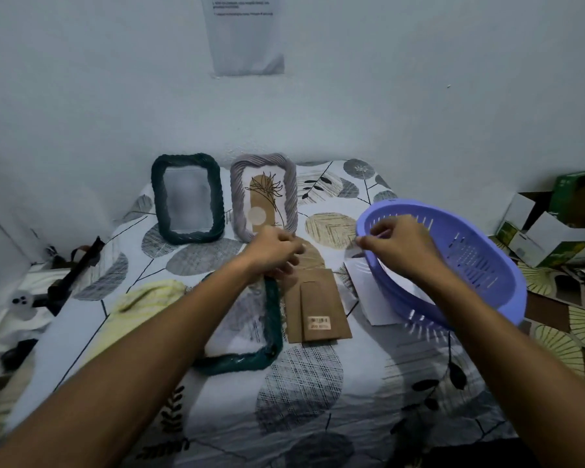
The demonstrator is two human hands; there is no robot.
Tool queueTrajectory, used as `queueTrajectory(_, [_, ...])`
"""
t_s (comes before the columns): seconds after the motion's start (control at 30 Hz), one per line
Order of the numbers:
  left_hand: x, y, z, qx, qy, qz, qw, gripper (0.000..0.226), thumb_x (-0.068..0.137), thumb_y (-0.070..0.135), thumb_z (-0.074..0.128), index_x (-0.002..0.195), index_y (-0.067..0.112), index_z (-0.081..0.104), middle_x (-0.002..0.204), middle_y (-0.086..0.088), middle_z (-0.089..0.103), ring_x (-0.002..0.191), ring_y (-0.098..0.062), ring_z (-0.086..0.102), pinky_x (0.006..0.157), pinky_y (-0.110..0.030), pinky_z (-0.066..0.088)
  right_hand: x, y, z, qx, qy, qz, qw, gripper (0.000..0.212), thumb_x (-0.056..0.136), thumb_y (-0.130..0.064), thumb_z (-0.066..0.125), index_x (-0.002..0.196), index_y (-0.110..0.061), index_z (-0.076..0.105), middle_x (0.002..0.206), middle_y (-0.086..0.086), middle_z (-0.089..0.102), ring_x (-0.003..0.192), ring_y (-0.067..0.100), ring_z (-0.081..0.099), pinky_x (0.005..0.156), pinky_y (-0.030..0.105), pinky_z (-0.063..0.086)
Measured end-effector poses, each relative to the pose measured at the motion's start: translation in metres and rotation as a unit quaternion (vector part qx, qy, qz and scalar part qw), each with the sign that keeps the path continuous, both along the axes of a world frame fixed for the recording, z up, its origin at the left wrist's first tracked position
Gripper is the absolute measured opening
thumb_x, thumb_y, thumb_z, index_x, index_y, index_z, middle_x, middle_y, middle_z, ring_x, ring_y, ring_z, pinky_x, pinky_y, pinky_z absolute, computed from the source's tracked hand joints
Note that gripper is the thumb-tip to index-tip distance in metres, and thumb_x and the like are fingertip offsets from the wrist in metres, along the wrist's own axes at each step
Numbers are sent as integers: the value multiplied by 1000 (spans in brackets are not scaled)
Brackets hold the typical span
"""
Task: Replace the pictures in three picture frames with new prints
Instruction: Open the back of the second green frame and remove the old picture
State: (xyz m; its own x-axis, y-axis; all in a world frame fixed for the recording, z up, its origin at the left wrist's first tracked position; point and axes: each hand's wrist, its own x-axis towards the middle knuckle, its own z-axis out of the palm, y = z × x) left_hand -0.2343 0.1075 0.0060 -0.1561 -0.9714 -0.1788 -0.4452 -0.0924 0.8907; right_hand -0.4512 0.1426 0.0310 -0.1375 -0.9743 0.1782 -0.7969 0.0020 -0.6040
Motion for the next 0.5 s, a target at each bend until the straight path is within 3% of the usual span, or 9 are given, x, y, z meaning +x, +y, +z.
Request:
queueTrajectory(0.13, [53, 16, -5, -61, -40, 44, 996, 8, 91, 10, 60, 89, 5, 65, 84, -12, 65, 62, -15, 57, 53, -25, 48, 40, 8, 3, -73, -27, 57, 995, 23, 83, -25, 69, 102, -11, 70, 89, 6, 71, 84, 22, 65, 77, 38, 55])
queueTrajectory(0.23, [79, 29, -16, -100, -89, 67, 989, 6, 87, 9, 64, 82, 8, 68, 75, -10, 66, 61, -17, 57, 56, -25, 46, 68, 10, -14, -13, 7, 114, 993, 21, 86, -19, 67, 104, -9, 68, 89, 7, 68, 81, 21, 64, 74, 37, 55])
queueTrajectory(0.33, [97, 37, -24, -145, -163, 90, 972, 4, 83, 11, 68, 86, 9, 70, 81, -5, 68, 74, -18, 61, 66, -26, 47, 85, 8, -42, 45, 39, 125, 990, 25, 87, -19, 65, 110, -11, 65, 98, 6, 67, 84, 20, 62, 76, 39, 57])
queueTrajectory(0.43, [113, 42, -29, -167, -202, 103, 960, 7, 82, 12, 68, 89, 10, 69, 84, -4, 68, 79, -18, 61, 71, -27, 48, 93, 9, -60, 42, 86, 97, 991, 22, 88, -21, 62, 109, -12, 64, 95, 2, 63, 82, 17, 59, 69, 30, 49])
queueTrajectory(0.5, [120, 44, -31, -175, -216, 100, 955, 8, 82, 13, 68, 90, 10, 70, 85, -3, 68, 79, -16, 62, 71, -25, 46, 95, 7, -67, 29, 115, 74, 990, 22, 88, -23, 62, 107, -12, 64, 100, 3, 64, 85, 18, 58, 73, 32, 50])
